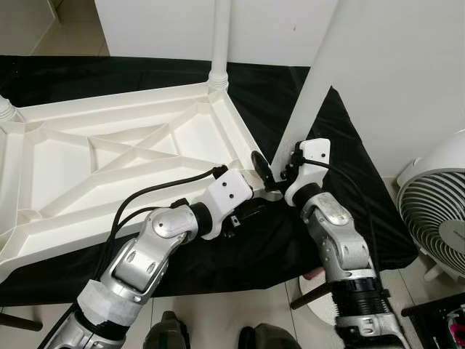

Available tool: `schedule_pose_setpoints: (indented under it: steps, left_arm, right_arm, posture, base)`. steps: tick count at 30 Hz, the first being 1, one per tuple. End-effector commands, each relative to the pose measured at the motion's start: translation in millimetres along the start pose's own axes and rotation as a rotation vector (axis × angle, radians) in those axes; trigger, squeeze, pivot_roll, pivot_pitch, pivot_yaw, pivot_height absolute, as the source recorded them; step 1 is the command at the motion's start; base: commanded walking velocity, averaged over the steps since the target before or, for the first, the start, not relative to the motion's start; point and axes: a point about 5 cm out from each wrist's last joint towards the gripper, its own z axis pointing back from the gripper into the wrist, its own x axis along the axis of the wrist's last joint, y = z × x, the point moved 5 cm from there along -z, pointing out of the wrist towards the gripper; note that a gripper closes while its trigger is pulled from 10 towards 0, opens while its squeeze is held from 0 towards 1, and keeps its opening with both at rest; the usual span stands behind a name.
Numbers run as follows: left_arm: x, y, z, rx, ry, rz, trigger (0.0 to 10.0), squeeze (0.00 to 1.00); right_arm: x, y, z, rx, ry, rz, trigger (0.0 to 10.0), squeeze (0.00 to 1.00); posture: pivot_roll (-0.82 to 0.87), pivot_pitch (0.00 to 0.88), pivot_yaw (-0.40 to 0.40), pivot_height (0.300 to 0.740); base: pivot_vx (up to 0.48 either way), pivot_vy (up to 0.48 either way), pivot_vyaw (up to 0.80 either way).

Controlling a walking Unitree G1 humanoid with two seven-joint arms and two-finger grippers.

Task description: Building children table

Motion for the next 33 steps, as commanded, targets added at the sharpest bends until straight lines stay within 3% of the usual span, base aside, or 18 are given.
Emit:
schedule_pose_setpoints:
  steps: [1, 4, 11, 18, 19, 20, 21, 29, 33]
  left_arm:
    - [-2.2, -2.4, -1.6, -0.012, 0.008, -0.013, 10.0, 0.0]
    - [-1.9, -1.6, -1.1, -0.011, 0.008, -0.016, 10.0, 0.0]
    - [-2.3, -2.0, -0.2, -0.01, 0.01, -0.02, 10.0, 0.0]
    - [-2.6, -1.9, 1.3, -0.011, 0.014, -0.023, 10.0, 0.0]
    - [-3.1, -1.2, 1.9, -0.01, 0.015, -0.024, 10.0, 0.0]
    - [-3.4, -0.7, 2.3, -0.009, 0.017, -0.025, 10.0, 0.0]
    - [-3.2, 1.7, 3.2, -0.001, 0.016, -0.025, 10.0, 0.0]
    - [-2.4, 6.7, 4.6, 0.016, 0.015, -0.025, 10.0, 0.0]
    - [-1.5, 6.0, 4.8, 0.012, 0.011, -0.025, 10.0, 0.0]
  right_arm:
    - [-6.3, 9.2, 0.1, 0.114, 0.017, 0.03, 10.0, 0.0]
    - [-17.4, 9.9, 1.6, 0.216, 0.055, 0.083, 10.0, 0.0]
    - [-26.2, 0.8, -1.7, 0.241, 0.089, 0.088, 10.0, 0.0]
    - [-38.2, -2.4, -9.1, 0.316, 0.118, 0.026, 10.0, 0.0]
    - [-39.5, -3.2, -10.7, 0.319, 0.117, 0.023, 6.4, 0.0]
    - [-40.2, -3.9, -11.8, 0.319, 0.116, 0.021, 6.4, 0.0]
    - [-41.5, -4.8, -13.4, 0.32, 0.114, 0.009, 0.0, 0.0]
    - [-44.0, -4.1, -13.2, 0.328, 0.112, -0.003, 0.0, 0.0]
    - [-47.8, -15.2, -13.2, 0.216, 0.119, -0.004, 0.0, 0.0]
  posture:
    - [-0.01, 0.0, -0.045, 0.74]
    - [-0.01, 0.0, -0.048, 0.74]
    - [0.0, 0.0, -0.048, 0.74]
    - [0.02, 0.0, -0.045, 0.74]
    - [0.02, 0.0, -0.043, 0.74]
    - [0.02, 0.0, -0.043, 0.74]
    - [0.03, 0.0, -0.044, 0.74]
    - [0.03, 0.0, -0.044, 0.74]
    - [0.03, 0.0, -0.042, 0.74]
  base:
    - [0.0, 0.0, 0.0]
    - [0.0, 0.0, 0.0]
    - [0.0, 0.0, 0.0]
    - [0.0, 0.0, 0.0]
    - [0.0, 0.0, 0.0]
    - [0.0, 0.0, 0.0]
    - [0.0, 0.0, 0.0]
    - [0.0, 0.0, 0.0]
    - [0.0, 0.0, 0.0]
